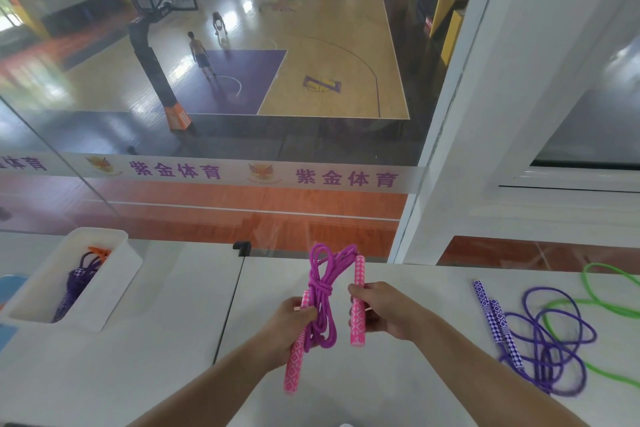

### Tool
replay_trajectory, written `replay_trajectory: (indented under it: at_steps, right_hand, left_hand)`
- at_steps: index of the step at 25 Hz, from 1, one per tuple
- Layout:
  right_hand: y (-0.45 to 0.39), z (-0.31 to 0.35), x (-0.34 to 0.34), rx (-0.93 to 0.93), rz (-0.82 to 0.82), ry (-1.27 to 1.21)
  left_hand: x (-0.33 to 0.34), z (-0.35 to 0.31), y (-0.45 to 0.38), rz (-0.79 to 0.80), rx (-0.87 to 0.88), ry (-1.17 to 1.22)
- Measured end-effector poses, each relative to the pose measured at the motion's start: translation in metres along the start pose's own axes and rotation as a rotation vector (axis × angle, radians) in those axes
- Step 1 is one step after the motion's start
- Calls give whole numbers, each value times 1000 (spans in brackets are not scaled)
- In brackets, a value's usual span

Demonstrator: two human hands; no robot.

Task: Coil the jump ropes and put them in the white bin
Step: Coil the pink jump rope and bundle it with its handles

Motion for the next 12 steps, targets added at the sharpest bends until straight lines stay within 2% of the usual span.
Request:
replay_trajectory:
  at_steps: [3,8,12]
  right_hand:
    - [-2,1,-1,-1,8,16]
    - [-4,5,11,-90,68,41]
    - [0,15,13,-169,7,191]
  left_hand:
    - [-2,-1,2,-60,-11,-17]
    - [13,-16,8,-13,122,82]
    - [21,-28,9,-5,170,167]
Point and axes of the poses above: each hand's wrist, its own y-axis away from the middle knuckle, its own x-axis out of the palm, z = x × y, the point moved 6 cm from there along -y, towards the middle knuckle, and after that the axes turned 1 degree about y, right-handed, at the moved point
